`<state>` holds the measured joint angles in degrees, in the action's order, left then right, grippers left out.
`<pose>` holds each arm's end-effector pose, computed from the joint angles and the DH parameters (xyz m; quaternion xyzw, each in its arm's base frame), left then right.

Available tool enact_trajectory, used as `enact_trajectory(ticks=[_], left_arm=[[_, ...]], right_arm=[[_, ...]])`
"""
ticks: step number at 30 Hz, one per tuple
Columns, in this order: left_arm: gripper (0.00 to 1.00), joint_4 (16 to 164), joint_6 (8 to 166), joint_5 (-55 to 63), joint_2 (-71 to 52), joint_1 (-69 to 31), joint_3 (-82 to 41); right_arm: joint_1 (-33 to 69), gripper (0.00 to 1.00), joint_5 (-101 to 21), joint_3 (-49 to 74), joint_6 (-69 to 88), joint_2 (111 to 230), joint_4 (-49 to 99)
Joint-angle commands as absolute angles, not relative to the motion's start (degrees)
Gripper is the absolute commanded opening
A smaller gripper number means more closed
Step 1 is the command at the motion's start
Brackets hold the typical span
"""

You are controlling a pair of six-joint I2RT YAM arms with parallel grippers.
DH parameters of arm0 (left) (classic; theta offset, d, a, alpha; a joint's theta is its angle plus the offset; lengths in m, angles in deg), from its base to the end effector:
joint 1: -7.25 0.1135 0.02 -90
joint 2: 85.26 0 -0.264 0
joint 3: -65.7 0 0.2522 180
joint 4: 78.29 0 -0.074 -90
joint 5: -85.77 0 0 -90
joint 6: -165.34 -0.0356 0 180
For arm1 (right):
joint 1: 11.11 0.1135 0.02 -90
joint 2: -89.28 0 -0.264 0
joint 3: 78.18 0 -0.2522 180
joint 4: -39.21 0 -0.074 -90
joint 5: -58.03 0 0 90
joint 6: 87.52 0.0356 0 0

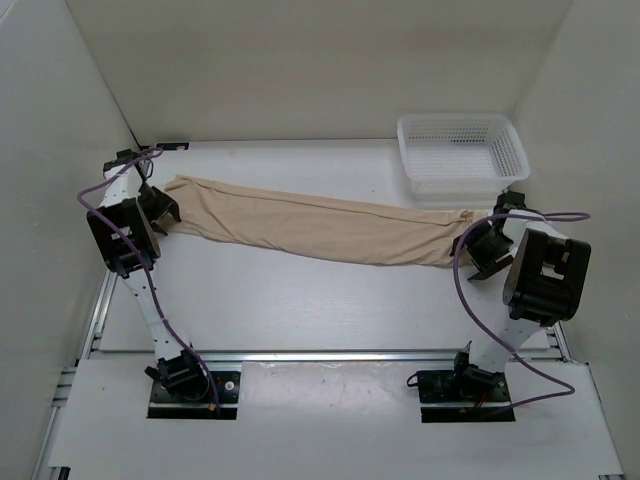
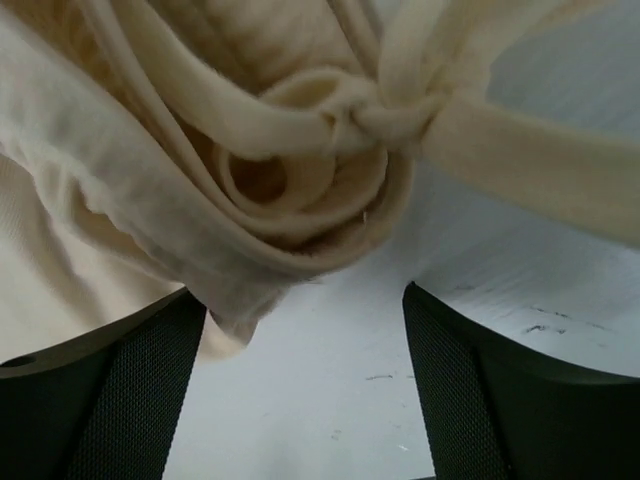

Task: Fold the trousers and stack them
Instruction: Fold the trousers

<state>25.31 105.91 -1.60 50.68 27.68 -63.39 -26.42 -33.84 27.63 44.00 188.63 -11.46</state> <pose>0.4438 0.1636 0.1582 -0.4284 0.9014 -0.0280 0.0566 0.3070 -0.0828 0.1605 0.4704 0.8736 0.0437 0.1164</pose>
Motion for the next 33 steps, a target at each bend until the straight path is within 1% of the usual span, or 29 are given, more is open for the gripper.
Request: enact_trajectory(ticks=[1,2,3,4,5,6,7,8,9,10,11,16,18,22,25,33], left_arm=[[0.60,29.1,106.5,0.9,54.0,27.1,-64.4],[0.30,29.1,106.5,0.9,54.5,27.1,-64.9],[0.14,29.1,106.5,1.4,54.5,27.1,-65.0],[0.10,29.1,106.5,1.9,54.5,27.1,-65.6],[0.10,29.1,106.5,1.9,55.1,27.1,-66.2],[0.10,29.1,106.5,1.9,55.1,27.1,-66.2],[0.10,29.1,106.5,1.9,55.1,27.1,-66.9],[0.10,29.1,106.5,1.9,55.1,27.1,-67.7],[0.10,29.1,106.5,1.9,54.5,27.1,-68.3],[0.10,28.6,106.5,1.9,53.7,27.6,-68.9],[0.10,28.6,106.5,1.9,52.6,27.6,-70.3],[0.10,28.1,106.5,3.7,49.7,28.3,-77.2],[0.10,27.4,106.5,4.5,49.0,28.8,-79.6],[0.10,26.0,106.5,5.9,47.9,28.8,-84.4],[0.10,26.0,106.5,6.5,46.5,29.4,-84.4],[0.10,27.2,105.4,6.5,44.5,29.9,-78.0]], right_arm=[[-27.4,0.82,-31.5,23.6,44.1,190.3,-9.2],[-27.5,0.80,-30.6,22.9,44.7,191.6,-9.2],[-27.5,0.74,-29.2,22.4,44.7,192.2,-9.2],[-27.5,0.69,-28.6,21.4,44.7,193.2,-9.2],[-27.5,0.59,-28.6,20.9,44.7,193.3,-9.2],[-27.5,0.52,-28.1,20.0,44.7,194.0,-8.7],[-27.5,0.43,-27.4,20.0,45.2,194.7,-8.7],[-27.5,0.33,-27.4,19.1,45.2,194.7,-8.7],[-27.5,0.12,-26.9,17.8,45.2,194.7,-8.7],[-27.5,0.03,-26.9,17.1,45.2,194.7,-8.7],[-27.5,0.00,-26.4,16.3,45.2,194.1,-9.4],[-27.5,0.00,-23.0,8.7,44.0,191.0,-13.7],[-27.5,0.00,-23.0,4.8,44.0,191.0,-15.9],[-27.5,0.00,-23.0,0.7,44.0,189.3,-17.1],[-27.5,0.00,-23.5,-0.6,44.5,188.8,-18.1],[-27.5,0.00,-23.0,1.1,44.5,187.5,-18.7]])
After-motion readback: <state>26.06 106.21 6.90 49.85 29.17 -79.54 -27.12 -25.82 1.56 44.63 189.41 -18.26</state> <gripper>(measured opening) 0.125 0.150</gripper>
